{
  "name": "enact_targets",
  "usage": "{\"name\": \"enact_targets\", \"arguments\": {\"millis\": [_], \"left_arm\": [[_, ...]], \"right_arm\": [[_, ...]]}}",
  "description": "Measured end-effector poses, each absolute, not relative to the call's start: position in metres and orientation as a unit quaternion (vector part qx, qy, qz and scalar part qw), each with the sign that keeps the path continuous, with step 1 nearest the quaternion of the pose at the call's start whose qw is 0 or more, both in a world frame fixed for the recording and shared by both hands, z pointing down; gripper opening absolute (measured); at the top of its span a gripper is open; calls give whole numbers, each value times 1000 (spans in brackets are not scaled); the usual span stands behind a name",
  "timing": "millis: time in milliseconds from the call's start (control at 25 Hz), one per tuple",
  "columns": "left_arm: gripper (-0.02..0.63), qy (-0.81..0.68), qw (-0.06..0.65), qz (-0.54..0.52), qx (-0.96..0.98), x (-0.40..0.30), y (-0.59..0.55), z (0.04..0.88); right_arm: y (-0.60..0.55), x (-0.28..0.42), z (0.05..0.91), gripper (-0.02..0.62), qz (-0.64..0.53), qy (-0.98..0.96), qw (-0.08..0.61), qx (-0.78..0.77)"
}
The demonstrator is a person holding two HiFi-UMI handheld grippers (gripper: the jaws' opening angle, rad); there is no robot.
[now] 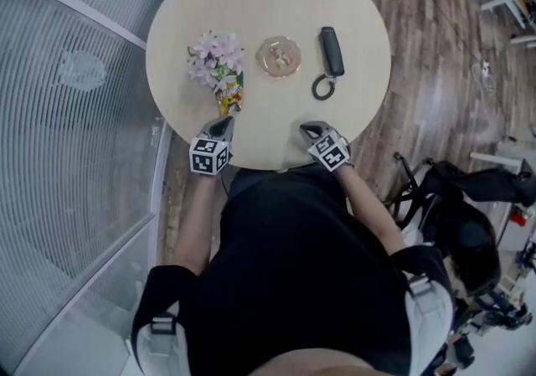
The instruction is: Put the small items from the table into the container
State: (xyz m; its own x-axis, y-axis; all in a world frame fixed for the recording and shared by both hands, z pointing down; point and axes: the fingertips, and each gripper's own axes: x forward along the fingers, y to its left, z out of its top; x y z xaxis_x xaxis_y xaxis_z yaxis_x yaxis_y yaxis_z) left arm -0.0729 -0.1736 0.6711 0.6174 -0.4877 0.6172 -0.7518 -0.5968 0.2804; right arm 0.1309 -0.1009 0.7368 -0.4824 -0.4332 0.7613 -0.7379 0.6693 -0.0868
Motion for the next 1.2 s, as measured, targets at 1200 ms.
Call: {"name": "enact_targets", "arguments": {"millis": [1200], "left_arm": [[99, -152, 64, 463, 871, -59, -228, 796]], "right_arm": [[-32, 100, 749, 25, 259, -756, 394, 453]]}}
